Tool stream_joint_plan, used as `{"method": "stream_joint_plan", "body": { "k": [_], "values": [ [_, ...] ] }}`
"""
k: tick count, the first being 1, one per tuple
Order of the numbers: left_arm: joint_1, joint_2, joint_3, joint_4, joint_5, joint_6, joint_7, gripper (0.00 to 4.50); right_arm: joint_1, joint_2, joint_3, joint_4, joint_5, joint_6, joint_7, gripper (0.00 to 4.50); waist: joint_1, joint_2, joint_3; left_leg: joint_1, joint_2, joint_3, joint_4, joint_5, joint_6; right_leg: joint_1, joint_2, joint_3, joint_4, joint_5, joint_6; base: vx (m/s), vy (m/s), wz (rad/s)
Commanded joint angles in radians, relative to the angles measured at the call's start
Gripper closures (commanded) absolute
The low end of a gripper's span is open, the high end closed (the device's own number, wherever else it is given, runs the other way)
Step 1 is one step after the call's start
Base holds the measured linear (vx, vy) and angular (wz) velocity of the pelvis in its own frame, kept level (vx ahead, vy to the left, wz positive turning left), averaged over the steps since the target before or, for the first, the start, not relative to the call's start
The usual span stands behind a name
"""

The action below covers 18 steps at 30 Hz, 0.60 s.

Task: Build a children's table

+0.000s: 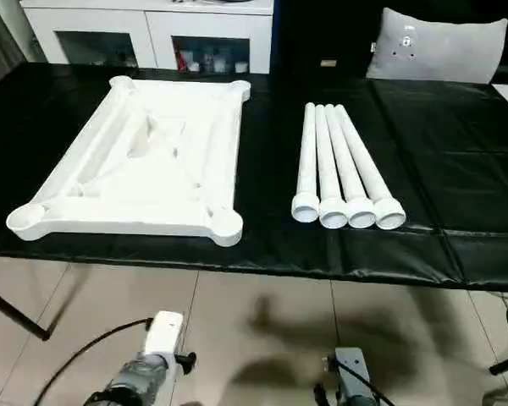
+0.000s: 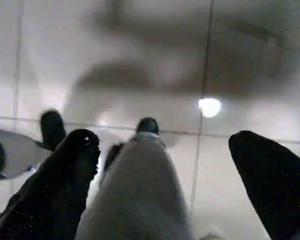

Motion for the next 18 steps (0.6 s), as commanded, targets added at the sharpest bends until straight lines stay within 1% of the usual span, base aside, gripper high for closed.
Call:
{"method": "stream_joint_plan", "body": {
  "k": [1,2,3,4,5,6,7,8,9,10,11,12,13,14,15,16,17,18],
  "values": [
    [-0.002,0.015,0.014,-0.013,-0.007,-0.022,-0.051,0.02,-0.006,0.001,-0.008,0.000,-0.017,-0.047,0.029,0.00,0.002,0.005,-0.038,0.001,0.105,-0.039,-0.084,-0.139,0.078,0.021,-0.133,0.071,-0.073,-0.009,-0.274,0.000,0.000,0.00],
    [0.009,0.031,0.004,-0.029,0.000,-0.040,-0.082,0.02,-0.007,-0.002,0.004,-0.003,-0.029,-0.077,0.044,0.00,0.002,0.006,-0.038,0.001,0.105,-0.038,-0.084,-0.135,0.078,0.021,-0.132,0.071,-0.071,0.005,-0.274,0.000,0.000,0.00],
    [0.012,0.035,0.001,-0.034,0.003,-0.045,-0.091,0.02,-0.007,-0.002,0.007,-0.003,-0.033,-0.086,0.047,0.00,0.004,0.005,-0.039,0.000,0.106,-0.039,-0.083,-0.127,0.081,0.023,-0.136,0.071,-0.070,0.018,-0.274,0.000,0.000,0.00],
    [0.026,0.048,-0.016,-0.059,0.014,-0.077,-0.129,0.02,-0.006,-0.003,0.013,-0.004,-0.039,-0.110,0.065,0.00,0.004,0.005,-0.042,-0.001,0.105,-0.038,-0.079,-0.103,0.088,0.023,-0.134,0.071,-0.064,0.063,-0.276,0.000,0.000,0.00],
    [0.034,0.053,-0.024,-0.073,0.019,-0.095,-0.149,0.02,-0.005,-0.002,0.011,-0.004,-0.037,-0.120,0.082,0.00,0.005,0.007,-0.041,-0.003,0.103,-0.038,-0.077,-0.080,0.103,0.023,-0.133,0.070,-0.059,0.106,-0.279,0.000,0.000,0.00],
    [0.047,0.059,-0.028,-0.099,0.017,-0.111,-0.171,0.02,-0.004,-0.001,0.012,-0.003,-0.040,-0.123,0.087,0.00,0.005,0.008,-0.042,-0.005,0.104,-0.037,-0.075,-0.072,0.111,0.023,-0.134,0.070,-0.057,0.126,-0.282,0.000,0.000,0.00],
    [0.078,0.069,-0.028,-0.165,0.006,-0.129,-0.211,0.02,0.001,-0.063,-0.007,-0.094,-0.002,-0.147,0.183,0.00,0.004,0.006,-0.047,-0.007,0.104,-0.037,-0.070,-0.052,0.127,0.025,-0.134,0.069,-0.051,0.177,-0.288,0.000,0.000,0.00],
    [0.078,0.069,-0.028,-0.165,0.006,-0.129,-0.211,0.02,0.001,-0.063,-0.007,-0.094,-0.002,-0.147,0.183,0.00,0.006,0.003,-0.048,-0.009,0.105,-0.036,-0.066,-0.035,0.153,0.026,-0.132,0.068,-0.045,0.232,-0.286,0.000,0.000,0.00],
    [0.119,0.080,-0.028,-0.241,-0.005,-0.133,-0.241,0.02,0.014,-0.141,-0.036,-0.235,0.059,-0.167,0.305,0.00,0.005,0.003,-0.049,-0.008,0.103,-0.035,-0.063,-0.022,0.165,0.024,-0.127,0.065,-0.042,0.256,-0.286,0.000,0.000,0.00],
    [0.138,0.085,-0.028,-0.273,-0.008,-0.132,-0.248,0.02,0.021,-0.157,-0.043,-0.279,0.075,-0.171,0.335,0.00,0.008,-0.001,-0.047,-0.015,0.109,-0.037,-0.062,-0.016,0.191,0.028,-0.130,0.064,-0.039,0.286,-0.275,0.000,0.000,0.00],
    [0.161,0.091,-0.026,-0.312,-0.007,-0.138,-0.248,0.02,0.032,-0.158,-0.046,-0.306,0.076,-0.178,0.342,0.00,0.007,0.000,-0.044,-0.015,0.109,-0.037,-0.061,-0.023,0.204,0.026,-0.128,0.061,-0.039,0.273,-0.268,0.000,0.000,0.00],
    [0.168,0.092,-0.024,-0.326,-0.011,-0.136,-0.249,0.02,0.034,-0.158,-0.048,-0.311,0.077,-0.181,0.345,0.00,0.005,0.001,-0.041,-0.015,0.108,-0.035,-0.063,-0.040,0.205,0.021,-0.126,0.061,-0.043,0.244,-0.266,0.000,0.000,0.00],
    [0.253,0.100,-0.006,-0.491,-0.050,-0.107,-0.267,0.02,0.092,-0.160,-0.055,-0.416,0.097,-0.201,0.361,0.00,0.005,0.003,-0.040,-0.011,0.108,-0.035,-0.067,-0.081,0.189,0.020,-0.127,0.062,-0.049,0.174,-0.268,0.000,0.000,0.00],
    [0.278,0.102,-0.001,-0.538,-0.062,-0.098,-0.272,0.02,0.111,-0.161,-0.056,-0.450,0.103,-0.205,0.364,0.00,0.009,0.003,-0.035,-0.015,0.117,-0.037,-0.075,-0.126,0.168,0.022,-0.132,0.066,-0.055,0.123,-0.267,0.000,0.000,0.00],
    [0.334,0.104,0.006,-0.646,-0.084,-0.079,-0.273,0.02,0.161,-0.163,-0.053,-0.538,0.105,-0.217,0.348,0.00,0.007,0.001,-0.029,-0.013,0.118,-0.033,-0.081,-0.157,0.156,0.015,-0.126,0.066,-0.062,0.083,-0.262,0.000,0.000,0.00],
    [0.362,0.100,0.009,-0.688,-0.091,-0.060,-0.269,0.02,0.196,-0.158,-0.055,-0.607,0.127,-0.182,0.366,0.00,0.004,-0.005,-0.023,-0.011,0.113,-0.032,-0.086,-0.205,0.136,0.013,-0.119,0.067,-0.072,0.006,-0.260,0.000,0.000,0.00],
    [0.381,0.097,0.011,-0.717,-0.095,-0.046,-0.266,0.02,0.221,-0.154,-0.057,-0.656,0.144,-0.154,0.381,0.00,0.006,-0.003,-0.023,-0.007,0.110,-0.032,-0.088,-0.238,0.112,0.012,-0.118,0.070,-0.079,-0.066,-0.255,0.000,0.000,0.00],
    [0.405,0.096,0.008,-0.747,-0.094,-0.035,-0.270,0.02,0.252,-0.156,-0.048,-0.713,0.151,-0.125,0.402,0.00,0.005,-0.006,-0.023,-0.005,0.108,-0.031,-0.087,-0.239,0.106,0.013,-0.116,0.072,-0.081,-0.077,-0.250,0.000,0.000,0.00]
  ]
}}
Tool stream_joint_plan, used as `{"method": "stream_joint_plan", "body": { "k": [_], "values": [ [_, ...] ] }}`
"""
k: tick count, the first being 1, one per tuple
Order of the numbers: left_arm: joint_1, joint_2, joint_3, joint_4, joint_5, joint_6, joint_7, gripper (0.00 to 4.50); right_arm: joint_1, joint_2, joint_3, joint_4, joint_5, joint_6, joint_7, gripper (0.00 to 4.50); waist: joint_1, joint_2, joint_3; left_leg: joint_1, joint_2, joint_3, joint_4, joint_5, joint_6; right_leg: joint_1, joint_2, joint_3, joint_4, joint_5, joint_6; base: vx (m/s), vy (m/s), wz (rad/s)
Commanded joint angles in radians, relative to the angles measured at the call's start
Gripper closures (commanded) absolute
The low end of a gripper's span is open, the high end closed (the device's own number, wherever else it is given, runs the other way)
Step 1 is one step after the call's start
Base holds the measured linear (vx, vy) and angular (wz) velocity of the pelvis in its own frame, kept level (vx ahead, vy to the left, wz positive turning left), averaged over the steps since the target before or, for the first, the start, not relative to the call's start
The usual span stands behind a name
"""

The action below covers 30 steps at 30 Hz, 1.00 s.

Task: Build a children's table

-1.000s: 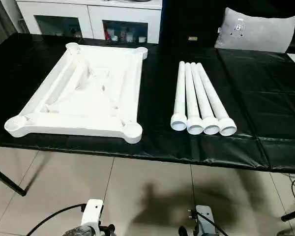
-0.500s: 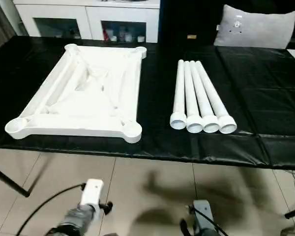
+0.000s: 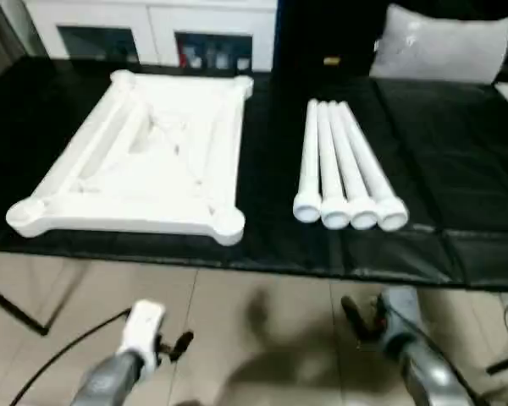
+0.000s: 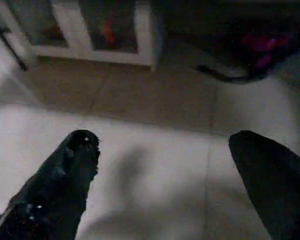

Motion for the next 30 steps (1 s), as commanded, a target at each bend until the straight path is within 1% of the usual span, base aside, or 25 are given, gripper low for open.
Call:
{"method": "stream_joint_plan", "body": {
  "k": [1,2,4,5,6,8,9,11,12,13,14,15,16,18,19,20,21,22,23,24,25,26,28,29,30],
  "values": [
    [0.017,-0.002,0.005,-0.047,-0.011,0.027,-0.001,0.02,0.020,-0.004,0.009,-0.069,0.024,0.043,0.028,0.00,-0.001,-0.002,-0.026,0.005,0.103,-0.036,-0.093,-0.220,0.097,0.028,-0.117,0.075,-0.081,-0.062,-0.246,0.000,0.000,0.00],
    [0.037,-0.002,0.003,-0.076,-0.008,0.039,-0.005,0.02,0.045,-0.009,0.018,-0.117,0.030,0.069,0.043,0.00,-0.004,-0.001,-0.023,0.002,0.100,-0.035,-0.094,-0.217,0.096,0.027,-0.114,0.074,-0.082,-0.074,-0.243,0.000,0.000,0.00],
    [0.076,-0.006,0.009,-0.139,-0.013,0.057,0.007,0.02,0.097,-0.018,0.035,-0.196,0.029,0.108,0.053,0.00,-0.005,-0.005,-0.010,0.000,0.101,-0.035,-0.100,-0.243,0.081,0.023,-0.115,0.076,-0.093,-0.170,-0.214,0.000,0.000,0.00],
    [0.091,-0.007,0.015,-0.168,-0.018,0.071,0.018,0.02,0.122,-0.022,0.042,-0.225,0.019,0.132,0.043,0.00,-0.003,-0.003,-0.007,0.001,0.102,-0.036,-0.103,-0.246,0.069,0.021,-0.115,0.078,-0.097,-0.202,-0.200,0.000,0.000,0.00],
    [0.093,-0.007,0.015,-0.176,-0.020,0.080,0.022,0.02,0.130,-0.025,0.046,-0.222,-0.001,0.145,0.024,0.00,-0.003,-0.001,-0.007,0.003,0.102,-0.037,-0.103,-0.242,0.066,0.019,-0.113,0.078,-0.096,-0.198,-0.198,0.000,0.000,0.00],
    [0.094,-0.001,-0.002,-0.190,-0.016,0.112,0.004,0.02,0.126,-0.022,0.056,-0.182,-0.037,0.144,0.007,0.00,-0.006,0.003,-0.007,0.005,0.097,-0.035,-0.102,-0.226,0.050,0.015,-0.111,0.079,-0.097,-0.160,-0.202,0.000,0.000,0.00],
    [0.097,0.005,-0.013,-0.198,-0.011,0.119,-0.008,0.02,0.126,-0.020,0.061,-0.180,-0.038,0.153,0.016,0.00,-0.008,-0.001,-0.009,0.004,0.095,-0.035,-0.099,-0.212,0.050,0.018,-0.110,0.079,-0.093,-0.130,-0.205,0.000,0.000,0.00],
    [0.116,0.023,-0.034,-0.242,-0.008,0.119,-0.044,0.02,0.133,-0.026,0.079,-0.195,-0.053,0.151,0.027,0.00,-0.010,-0.004,-0.007,-0.002,0.095,-0.037,-0.097,-0.172,0.068,0.024,-0.112,0.077,-0.083,-0.037,-0.216,0.000,0.000,0.00],
    [0.129,0.029,-0.029,-0.279,-0.024,0.126,-0.057,0.02,0.144,-0.029,0.084,-0.222,-0.039,0.167,0.050,0.00,-0.009,0.000,-0.005,-0.001,0.095,-0.036,-0.096,-0.170,0.073,0.022,-0.112,0.077,-0.082,-0.023,-0.220,0.000,0.000,0.00],
    [0.153,0.036,-0.010,-0.349,-0.056,0.150,-0.068,0.02,0.172,-0.043,0.090,-0.299,-0.002,0.213,0.096,0.00,-0.012,-0.005,-0.007,-0.003,0.095,-0.036,-0.092,-0.149,0.089,0.027,-0.113,0.076,-0.078,0.022,-0.226,0.000,0.000,0.00],
    [0.155,0.037,-0.009,-0.353,-0.057,0.150,-0.069,0.02,0.175,-0.044,0.091,-0.305,0.000,0.216,0.099,0.00,-0.009,-0.003,-0.005,-0.004,0.097,-0.036,-0.092,-0.139,0.106,0.029,-0.113,0.076,-0.075,0.050,-0.228,0.000,0.000,0.00],
    [0.183,0.051,0.002,-0.426,-0.065,0.166,-0.067,0.02,0.221,-0.070,0.102,-0.423,0.034,0.270,0.141,0.00,-0.010,-0.002,-0.002,-0.004,0.095,-0.035,-0.092,-0.139,0.113,0.028,-0.109,0.075,-0.075,0.058,-0.227,0.000,0.000,0.00],
    [0.197,0.056,0.005,-0.458,-0.068,0.173,-0.065,0.02,0.242,-0.081,0.107,-0.475,0.047,0.291,0.153,0.00,-0.006,-0.001,0.001,-0.006,0.096,-0.037,-0.093,-0.145,0.125,0.029,-0.110,0.074,-0.076,0.058,-0.213,0.000,0.000,0.00],
    [0.234,0.067,0.016,-0.559,-0.086,0.208,-0.060,0.02,0.289,-0.112,0.114,-0.595,0.070,0.327,0.175,0.00,-0.006,-0.003,0.003,-0.004,0.095,-0.037,-0.095,-0.163,0.127,0.030,-0.108,0.073,-0.080,0.020,-0.201,0.000,0.000,0.00],
    [0.260,0.070,0.027,-0.626,-0.104,0.231,-0.055,0.02,0.316,-0.126,0.112,-0.657,0.090,0.346,0.184,0.00,-0.003,0.005,0.009,-0.004,0.097,-0.038,-0.099,-0.190,0.117,0.027,-0.108,0.074,-0.084,-0.033,-0.198,0.000,0.000,0.00],
    [0.305,0.075,0.045,-0.731,-0.136,0.272,-0.048,0.02,0.358,-0.144,0.106,-0.746,0.122,0.373,0.193,0.00,-0.004,0.002,0.015,-0.003,0.099,-0.037,-0.104,-0.237,0.098,0.025,-0.109,0.076,-0.093,-0.114,-0.191,0.000,0.000,0.00],
    [0.315,0.076,0.048,-0.751,-0.142,0.280,-0.047,0.02,0.367,-0.147,0.105,-0.762,0.127,0.377,0.194,0.00,-0.001,0.001,0.016,-0.002,0.100,-0.040,-0.108,-0.254,0.089,0.025,-0.110,0.077,-0.096,-0.150,-0.187,0.000,0.000,0.00],
    [0.316,0.076,0.049,-0.753,-0.143,0.281,-0.047,0.02,0.368,-0.147,0.105,-0.764,0.128,0.378,0.194,0.00,-0.001,0.003,0.024,0.002,0.097,-0.039,-0.110,-0.299,0.069,0.015,-0.109,0.078,-0.107,-0.253,-0.173,0.000,0.000,0.00],
    [0.344,0.080,0.057,-0.808,-0.154,0.296,-0.042,0.02,0.395,-0.162,0.100,-0.821,0.150,0.397,0.197,0.00,-0.003,0.002,0.023,0.003,0.094,-0.038,-0.109,-0.306,0.061,0.014,-0.108,0.079,-0.111,-0.288,-0.167,0.000,0.000,0.00],
    [0.396,0.086,0.074,-0.909,-0.170,0.320,-0.037,0.02,0.443,-0.184,0.082,-0.924,0.181,0.432,0.200,0.00,0.002,0.004,0.023,0.003,0.096,-0.044,-0.111,-0.310,0.047,0.017,-0.111,0.082,-0.114,-0.324,-0.151,0.000,0.000,0.00],
    [0.410,0.088,0.078,-0.937,-0.173,0.326,-0.036,0.02,0.456,-0.189,0.075,-0.952,0.188,0.440,0.200,0.00,0.007,0.000,0.021,0.001,0.102,-0.047,-0.113,-0.277,0.045,0.022,-0.109,0.084,-0.109,-0.273,-0.136,0.000,0.000,0.00],
    [0.426,0.089,0.089,-0.978,-0.186,0.337,-0.030,0.02,0.472,-0.198,0.063,-0.993,0.210,0.460,0.198,0.00,0.006,0.001,0.018,0.001,0.098,-0.045,-0.110,-0.244,0.055,0.022,-0.103,0.082,-0.104,-0.206,-0.138,0.000,0.000,0.00],
    [0.454,0.095,0.112,-1.067,-0.219,0.371,-0.017,0.02,0.506,-0.217,0.033,-1.091,0.253,0.516,0.193,0.00,0.006,0.003,0.013,-0.001,0.092,-0.043,-0.106,-0.215,0.067,0.023,-0.102,0.079,-0.101,-0.159,-0.143,0.000,0.000,0.00],
    [0.462,0.096,0.128,-1.115,-0.238,0.394,-0.006,0.02,0.521,-0.227,0.015,-1.143,0.280,0.544,0.186,0.00,0.008,0.002,0.013,0.000,0.092,-0.045,-0.104,-0.198,0.068,0.028,-0.102,0.078,-0.099,-0.134,-0.145,0.000,0.000,0.00],
    [0.462,0.096,0.146,-1.167,-0.261,0.423,0.008,0.02,0.531,-0.238,-0.004,-1.197,0.304,0.568,0.175,0.00,0.009,-0.003,0.006,0.000,0.093,-0.044,-0.101,-0.180,0.069,0.033,-0.102,0.078,-0.094,-0.104,-0.147,0.000,0.000,0.00]
  ]
}}
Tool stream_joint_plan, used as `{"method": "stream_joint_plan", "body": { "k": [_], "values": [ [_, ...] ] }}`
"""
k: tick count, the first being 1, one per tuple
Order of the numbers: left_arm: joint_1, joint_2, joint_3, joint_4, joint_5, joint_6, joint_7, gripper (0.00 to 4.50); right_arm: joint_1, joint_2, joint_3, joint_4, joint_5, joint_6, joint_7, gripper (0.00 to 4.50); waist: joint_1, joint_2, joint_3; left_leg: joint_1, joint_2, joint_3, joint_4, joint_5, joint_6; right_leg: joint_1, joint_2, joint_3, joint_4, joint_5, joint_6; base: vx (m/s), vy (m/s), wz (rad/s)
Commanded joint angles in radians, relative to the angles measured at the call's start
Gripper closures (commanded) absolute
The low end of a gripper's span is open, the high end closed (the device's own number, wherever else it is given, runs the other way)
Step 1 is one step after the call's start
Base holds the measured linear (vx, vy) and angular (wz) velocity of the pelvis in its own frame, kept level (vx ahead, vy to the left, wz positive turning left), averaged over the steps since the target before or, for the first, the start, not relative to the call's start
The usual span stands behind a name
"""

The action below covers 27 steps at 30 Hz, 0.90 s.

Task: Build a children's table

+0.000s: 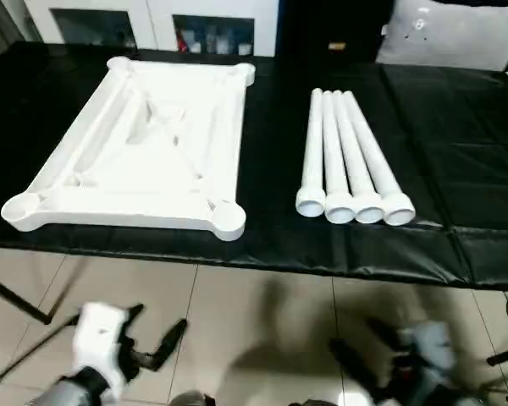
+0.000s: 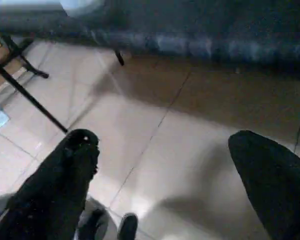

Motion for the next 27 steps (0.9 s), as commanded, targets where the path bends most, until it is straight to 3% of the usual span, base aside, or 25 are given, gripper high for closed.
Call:
{"method": "stream_joint_plan", "body": {
  "k": [1,2,4,6,9,12,13,14,16,19,21,23,25,27],
  "values": [
    [0.005,0.008,0.036,-0.100,-0.045,0.047,0.027,0.02,0.015,-0.018,-0.040,-0.097,0.051,0.048,-0.019,0.00,0.009,0.002,-0.031,0.001,0.095,-0.049,-0.088,-0.145,0.084,0.031,-0.102,0.071,-0.079,-0.062,-0.154,0.000,0.000,0.00],
    [-0.017,-0.002,0.060,-0.150,-0.068,0.083,0.060,0.02,0.008,-0.020,-0.069,-0.145,0.080,0.078,-0.045,0.00,0.009,0.000,-0.037,0.004,0.090,-0.045,-0.084,-0.131,0.086,0.031,-0.096,0.068,-0.077,-0.044,-0.157,0.000,0.000,0.00],
    [-0.059,-0.011,0.080,-0.187,-0.076,0.106,0.096,0.02,-0.019,-0.014,-0.097,-0.179,0.101,0.105,-0.081,0.00,0.013,0.000,-0.036,0.004,0.086,-0.045,-0.082,-0.122,0.084,0.029,-0.096,0.066,-0.079,-0.052,-0.153,0.000,0.000,0.00],
    [-0.096,-0.011,0.075,-0.201,-0.062,0.125,0.116,0.02,-0.046,-0.011,-0.106,-0.184,0.100,0.114,-0.107,0.00,0.017,-0.004,-0.048,0.007,0.083,-0.045,-0.075,-0.102,0.077,0.033,-0.096,0.065,-0.075,-0.053,-0.146,0.000,0.000,0.00],
    [-0.166,-0.013,0.070,-0.218,-0.039,0.176,0.160,0.02,-0.099,-0.008,-0.121,-0.193,0.091,0.151,-0.157,0.00,0.021,-0.006,-0.055,0.010,0.079,-0.045,-0.070,-0.079,0.060,0.032,-0.091,0.064,-0.069,-0.031,-0.123,0.000,0.000,0.00],
    [-0.226,-0.015,0.067,-0.205,-0.022,0.251,0.217,0.02,-0.142,0.000,-0.133,-0.206,0.082,0.194,-0.211,0.00,0.022,0.001,-0.061,0.011,0.076,-0.044,-0.068,-0.081,0.039,0.034,-0.088,0.063,-0.064,-0.016,-0.115,0.000,0.000,0.00],
    [-0.278,0.003,0.046,-0.182,0.029,0.261,0.241,0.02,-0.179,0.001,-0.133,-0.212,0.044,0.202,-0.250,0.00,0.025,0.007,-0.064,0.011,0.073,-0.048,-0.065,-0.081,0.035,0.034,-0.089,0.062,-0.063,-0.010,-0.110,0.000,0.000,0.00],
    [-0.300,0.012,0.039,-0.173,0.049,0.259,0.248,0.02,-0.195,-0.001,-0.134,-0.211,0.023,0.203,-0.265,0.00,0.024,0.005,-0.065,0.013,0.070,-0.047,-0.067,-0.105,0.025,0.032,-0.086,0.062,-0.068,-0.052,-0.095,0.000,0.000,0.00],
    [-0.356,-0.003,0.047,-0.152,0.039,0.260,0.270,0.02,-0.237,0.007,-0.142,-0.202,0.026,0.201,-0.287,0.00,0.023,-0.002,-0.067,0.013,0.070,-0.046,-0.066,-0.097,0.018,0.034,-0.089,0.065,-0.066,-0.049,-0.093,0.000,0.000,0.00],
    [-0.460,-0.065,0.031,0.001,0.082,0.139,0.308,0.02,-0.323,0.057,-0.118,-0.103,-0.027,0.142,-0.341,0.00,0.017,0.004,-0.067,0.016,0.068,-0.042,-0.069,-0.140,0.004,0.027,-0.086,0.064,-0.076,-0.131,-0.093,0.000,0.000,0.00],
    [-0.477,-0.083,0.018,0.069,0.078,0.127,0.306,0.02,-0.342,0.085,-0.104,-0.048,-0.023,0.133,-0.348,0.00,0.013,0.000,-0.073,0.019,0.066,-0.041,-0.067,-0.160,-0.009,0.027,-0.087,0.065,-0.078,-0.164,-0.092,0.000,0.000,0.00],
    [-0.489,-0.070,-0.026,0.115,0.115,0.114,0.292,0.02,-0.361,0.107,-0.093,-0.007,-0.036,0.144,-0.376,0.00,0.011,-0.012,-0.077,0.015,0.069,-0.042,-0.068,-0.145,-0.005,0.028,-0.085,0.067,-0.074,-0.125,-0.089,0.000,0.000,0.00],
    [-0.519,-0.062,-0.093,0.162,0.149,0.092,0.253,0.02,-0.390,0.127,-0.059,0.032,-0.085,0.170,-0.420,0.00,0.013,-0.002,-0.083,0.016,0.066,-0.043,-0.065,-0.111,-0.003,0.027,-0.084,0.065,-0.067,-0.074,-0.090,0.000,0.000,0.00],
    [-0.538,-0.054,-0.114,0.177,0.177,0.078,0.260,0.02,-0.408,0.133,-0.042,0.035,-0.104,0.173,-0.432,0.00,0.012,0.002,-0.087,0.015,0.070,-0.043,-0.063,-0.094,-0.008,0.029,-0.085,0.064,-0.061,-0.026,-0.102,0.000,0.000,0.00]
  ]
}}
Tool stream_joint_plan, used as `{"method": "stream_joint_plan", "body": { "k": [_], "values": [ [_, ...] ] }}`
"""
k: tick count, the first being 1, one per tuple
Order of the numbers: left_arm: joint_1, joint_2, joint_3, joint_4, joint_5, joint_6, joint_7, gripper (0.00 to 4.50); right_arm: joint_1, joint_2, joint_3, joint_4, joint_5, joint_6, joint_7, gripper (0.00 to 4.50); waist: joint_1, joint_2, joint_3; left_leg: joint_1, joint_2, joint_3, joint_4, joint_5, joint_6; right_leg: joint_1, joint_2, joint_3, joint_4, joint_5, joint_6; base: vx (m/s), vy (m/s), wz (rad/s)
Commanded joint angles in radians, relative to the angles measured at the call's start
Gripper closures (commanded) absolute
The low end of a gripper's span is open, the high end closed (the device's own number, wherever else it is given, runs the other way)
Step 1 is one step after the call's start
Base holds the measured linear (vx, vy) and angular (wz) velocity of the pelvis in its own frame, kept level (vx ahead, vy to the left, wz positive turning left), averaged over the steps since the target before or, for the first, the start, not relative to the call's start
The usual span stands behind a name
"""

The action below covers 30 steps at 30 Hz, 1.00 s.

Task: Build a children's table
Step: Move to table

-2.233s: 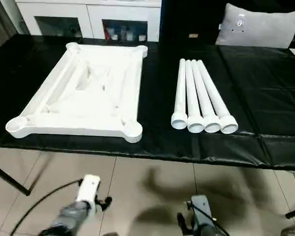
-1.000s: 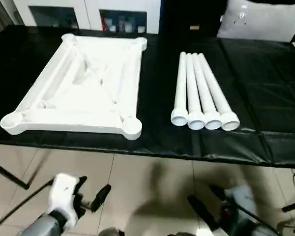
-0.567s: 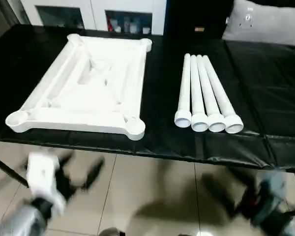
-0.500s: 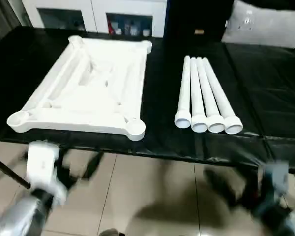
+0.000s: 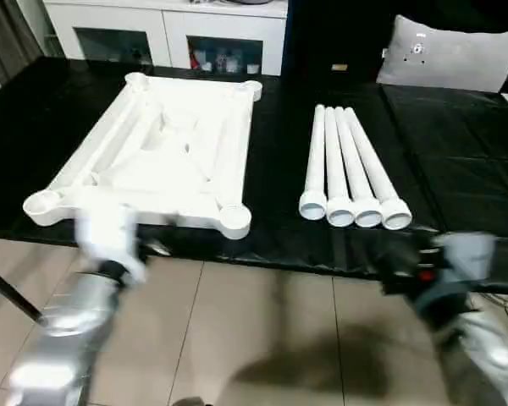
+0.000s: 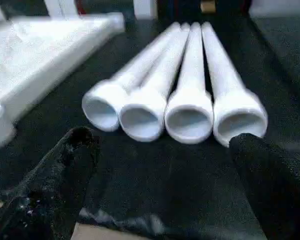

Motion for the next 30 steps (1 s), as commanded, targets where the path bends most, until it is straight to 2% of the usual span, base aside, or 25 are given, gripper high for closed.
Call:
{"method": "stream_joint_plan", "body": {
  "k": [1,3,5,7,8,9,10,11,12,13,14,16,18,19,20,21,22,23,24,25,26,27,28,29,30],
  "values": [
    [-0.034,-0.010,-0.015,0.011,0.023,-0.025,-0.001,0.02,-0.031,0.010,0.013,0.000,-0.027,0.001,-0.023,0.00,-0.003,0.003,-0.053,0.003,0.064,-0.034,-0.070,-0.098,0.018,0.035,-0.096,0.069,-0.071,-0.013,-0.120,0.000,0.000,0.00],
    [-0.034,-0.010,-0.015,0.011,0.023,-0.025,-0.001,0.02,-0.031,0.010,0.013,0.000,-0.027,0.001,-0.023,0.00,0.003,0.002,-0.051,-0.009,0.059,-0.027,-0.061,-0.091,0.077,0.042,-0.125,0.082,-0.079,-0.017,-0.164,0.000,0.000,0.00],
    [-0.055,-0.043,-0.022,0.072,0.049,-0.067,0.026,0.02,-0.070,0.024,0.036,0.045,-0.082,-0.074,-0.025,0.00,0.020,-0.006,-0.053,-0.026,0.056,-0.035,-0.017,-0.064,0.154,0.059,-0.196,0.119,-0.112,-0.095,-0.202,0.000,0.000,0.00],
    [-0.060,-0.049,-0.029,0.090,0.056,-0.081,0.032,0.02,-0.087,0.016,0.050,0.059,-0.095,-0.088,-0.016,0.00,0.037,-0.003,-0.054,-0.050,0.070,-0.063,0.037,-0.052,0.170,0.074,-0.267,0.161,-0.137,-0.175,-0.230,-0.006,0.039,-0.01],
    [-0.064,-0.056,-0.031,0.100,0.055,-0.089,0.033,0.02,-0.098,0.022,0.047,0.065,-0.091,-0.086,-0.020,0.00,0.037,0.006,-0.052,-0.061,0.080,-0.082,0.036,-0.040,0.170,0.073,-0.261,0.152,-0.135,-0.200,-0.247,-0.007,0.116,-0.03],
    [-0.068,-0.062,-0.034,0.110,0.055,-0.096,0.034,0.02,-0.109,0.027,0.043,0.072,-0.084,-0.082,-0.024,0.00,0.037,0.012,-0.056,-0.056,0.079,-0.080,0.022,-0.028,0.178,0.069,-0.237,0.136,-0.128,-0.205,-0.249,-0.007,0.116,-0.03],
    [-0.073,-0.066,-0.039,0.122,0.060,-0.103,0.038,0.02,-0.118,0.034,0.041,0.084,-0.082,-0.081,-0.028,0.00,0.028,0.023,-0.061,-0.034,0.072,-0.065,-0.009,-0.006,0.223,0.048,-0.176,0.103,-0.106,-0.176,-0.242,-0.009,0.144,0.04],
    [-0.073,-0.066,-0.039,0.122,0.060,-0.103,0.038,0.02,-0.118,0.034,0.041,0.084,-0.082,-0.081,-0.028,0.00,0.011,0.028,-0.069,0.004,0.055,-0.044,-0.030,0.053,0.302,0.018,-0.109,0.063,-0.068,-0.104,-0.221,-0.017,0.169,0.07],
    [-0.079,-0.068,-0.043,0.130,0.064,-0.106,0.038,0.02,-0.123,0.036,0.042,0.094,-0.088,-0.083,-0.033,0.00,-0.004,0.034,-0.068,0.019,0.048,-0.046,-0.040,0.094,0.358,0.000,-0.078,0.042,-0.047,-0.075,-0.200,-0.017,0.169,0.07],
    [-0.085,-0.071,-0.046,0.137,0.067,-0.108,0.040,0.02,-0.127,0.041,0.041,0.103,-0.087,-0.082,-0.035,0.00,-0.023,0.042,-0.060,0.041,0.040,-0.041,-0.057,0.107,0.435,-0.040,-0.026,-0.005,-0.011,-0.097,-0.152,-0.027,0.191,0.08],
    [-0.090,-0.077,-0.046,0.145,0.073,-0.113,0.038,0.02,-0.132,0.047,0.039,0.114,-0.093,-0.088,-0.034,0.00,-0.038,0.037,-0.054,0.036,0.038,-0.036,-0.079,0.078,0.468,-0.049,-0.013,-0.027,0.021,-0.104,-0.100,-0.046,0.190,0.13],
    [-0.094,-0.085,-0.047,0.150,0.079,-0.119,0.038,0.02,-0.136,0.050,0.041,0.126,-0.109,-0.099,-0.034,0.00,-0.050,0.025,-0.045,0.018,0.020,-0.024,-0.107,-0.046,0.427,-0.044,-0.018,-0.035,0.025,-0.124,-0.019,-0.059,0.177,0.11],
    [-0.093,-0.086,-0.052,0.150,0.083,-0.121,0.037,0.02,-0.139,0.059,0.038,0.132,-0.118,-0.087,-0.053,0.00,-0.058,-0.002,-0.047,-0.010,-0.011,-0.006,-0.091,-0.264,0.296,-0.013,-0.101,0.012,-0.059,-0.208,0.015,-0.087,0.128,0.01],
    [-0.092,-0.086,-0.055,0.150,0.085,-0.120,0.037,0.02,-0.140,0.063,0.035,0.133,-0.119,-0.080,-0.060,0.00,-0.029,-0.014,-0.051,-0.029,0.017,-0.052,0.034,-0.323,0.209,0.021,-0.297,0.135,-0.160,-0.377,-0.009,-0.086,0.148,-0.04],
    [-0.090,-0.085,-0.058,0.149,0.088,-0.120,0.038,0.02,-0.139,0.071,0.031,0.134,-0.120,-0.064,-0.075,0.00,-0.031,0.007,-0.052,-0.057,0.070,-0.141,0.141,-0.250,0.110,0.046,-0.419,0.184,-0.205,-0.518,-0.088,-0.082,0.197,-0.27],
    [-0.087,-0.086,-0.061,0.146,0.088,-0.123,0.035,0.02,-0.136,0.072,0.030,0.135,-0.115,-0.052,-0.077,0.00,-0.051,0.012,-0.040,-0.064,0.070,-0.165,0.136,-0.232,0.064,0.048,-0.398,0.147,-0.204,-0.575,-0.106,-0.082,0.197,-0.27],
    [-0.085,-0.083,-0.067,0.143,0.094,-0.125,0.035,0.02,-0.133,0.073,0.030,0.136,-0.113,-0.045,-0.076,0.00,-0.080,0.053,-0.022,-0.027,0.048,-0.186,-0.014,-0.490,-0.028,0.014,-0.173,0.008,-0.127,-0.642,-0.073,-0.057,0.220,-0.26],
    [-0.084,-0.081,-0.071,0.143,0.100,-0.127,0.035,0.02,-0.131,0.073,0.031,0.138,-0.111,-0.042,-0.075,0.00,-0.134,0.061,-0.012,-0.024,0.022,-0.182,-0.141,-0.842,-0.183,-0.013,-0.020,-0.034,0.017,-0.322,-0.008,-0.058,0.230,-0.01],
    [-0.083,-0.082,-0.071,0.142,0.101,-0.127,0.036,0.02,-0.130,0.074,0.031,0.138,-0.112,-0.043,-0.075,0.00,-0.121,0.077,-0.032,-0.019,0.015,-0.193,-0.165,-0.884,-0.263,-0.002,-0.011,-0.036,0.074,-0.133,0.006,-0.058,0.230,-0.01],
    [-0.082,-0.087,-0.070,0.143,0.103,-0.128,0.038,0.02,-0.128,0.075,0.032,0.139,-0.111,-0.043,-0.071,0.00,-0.120,0.072,-0.040,0.004,0.024,-0.183,-0.158,-0.815,-0.311,-0.008,-0.017,-0.044,0.061,0.053,0.004,-0.071,0.162,0.04],
    [-0.081,-0.091,-0.068,0.144,0.104,-0.129,0.040,0.02,-0.127,0.076,0.032,0.139,-0.108,-0.041,-0.069,0.00,-0.119,0.069,-0.044,0.004,0.031,-0.177,-0.151,-0.761,-0.312,0.008,-0.048,-0.032,0.030,0.071,-0.010,-0.051,0.084,0.03],
    [-0.081,-0.094,-0.067,0.144,0.107,-0.131,0.043,0.02,-0.128,0.079,0.032,0.137,-0.106,-0.037,-0.068,0.00,-0.113,0.062,-0.051,0.012,0.027,-0.170,-0.143,-0.719,-0.320,0.011,-0.070,-0.023,0.002,0.064,-0.027,-0.051,0.084,0.03],
    [-0.081,-0.095,-0.066,0.144,0.108,-0.132,0.043,0.02,-0.130,0.081,0.032,0.136,-0.102,-0.034,-0.068,0.00,-0.111,0.025,-0.064,0.004,0.028,-0.166,-0.112,-0.596,-0.268,0.034,-0.134,0.024,-0.039,-0.012,-0.057,-0.047,0.056,0.00],
    [-0.081,-0.095,-0.066,0.144,0.108,-0.132,0.043,0.02,-0.130,0.082,0.032,0.136,-0.101,-0.034,-0.067,0.00,-0.093,0.002,-0.058,-0.004,0.044,-0.173,-0.020,-0.410,-0.148,0.041,-0.266,0.087,-0.109,-0.176,-0.141,-0.069,0.055,-0.05],
    [-0.082,-0.097,-0.065,0.144,0.112,-0.138,0.045,0.02,-0.134,0.085,0.032,0.132,-0.099,-0.029,-0.068,0.00,-0.083,0.008,-0.046,-0.003,0.053,-0.187,0.050,-0.276,-0.087,0.038,-0.325,0.102,-0.148,-0.259,-0.162,-0.069,0.055,-0.05]
  ]
}}
